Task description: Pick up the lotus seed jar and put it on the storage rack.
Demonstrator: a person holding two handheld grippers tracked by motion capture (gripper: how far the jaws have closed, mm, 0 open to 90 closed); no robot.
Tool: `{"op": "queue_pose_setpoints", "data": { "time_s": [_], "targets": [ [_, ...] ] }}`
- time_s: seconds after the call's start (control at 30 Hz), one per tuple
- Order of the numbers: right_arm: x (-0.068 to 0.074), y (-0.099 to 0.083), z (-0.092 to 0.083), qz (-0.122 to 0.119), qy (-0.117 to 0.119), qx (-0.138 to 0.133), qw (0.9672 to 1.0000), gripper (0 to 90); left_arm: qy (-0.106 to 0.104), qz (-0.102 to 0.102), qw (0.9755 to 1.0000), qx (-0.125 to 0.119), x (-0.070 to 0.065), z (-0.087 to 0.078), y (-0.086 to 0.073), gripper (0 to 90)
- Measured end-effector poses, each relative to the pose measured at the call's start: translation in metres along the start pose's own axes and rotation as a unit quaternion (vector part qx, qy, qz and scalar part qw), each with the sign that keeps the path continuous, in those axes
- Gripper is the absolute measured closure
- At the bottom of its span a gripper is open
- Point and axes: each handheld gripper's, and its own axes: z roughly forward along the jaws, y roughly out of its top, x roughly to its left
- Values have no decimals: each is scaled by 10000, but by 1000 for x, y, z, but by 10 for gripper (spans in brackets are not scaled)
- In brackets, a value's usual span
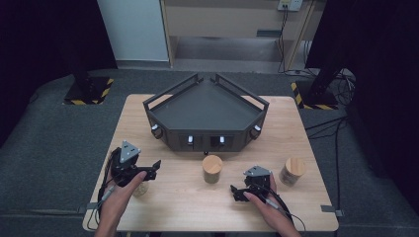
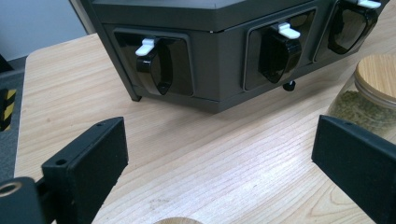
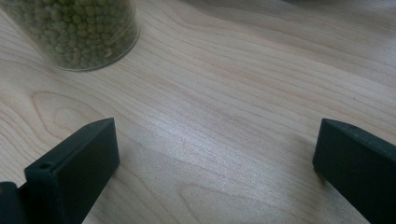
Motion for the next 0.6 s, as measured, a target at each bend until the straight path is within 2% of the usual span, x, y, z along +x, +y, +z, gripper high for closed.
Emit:
{"op": "queue_pose_setpoints", "data": {
  "time_s": [0.17,0.27,0.6],
  "targets": [
    [0,0,0,0,0,0,10000,4,43,-7,10000,30,3,0,-4,26],
    [0,0,0,1,0,0,10000,4,110,81,9999,84,2,0,-6,25],
    [0,0,0,-1,2,0,10000,4,46,98,9999,101,5,0,-13,24]
  ]
}}
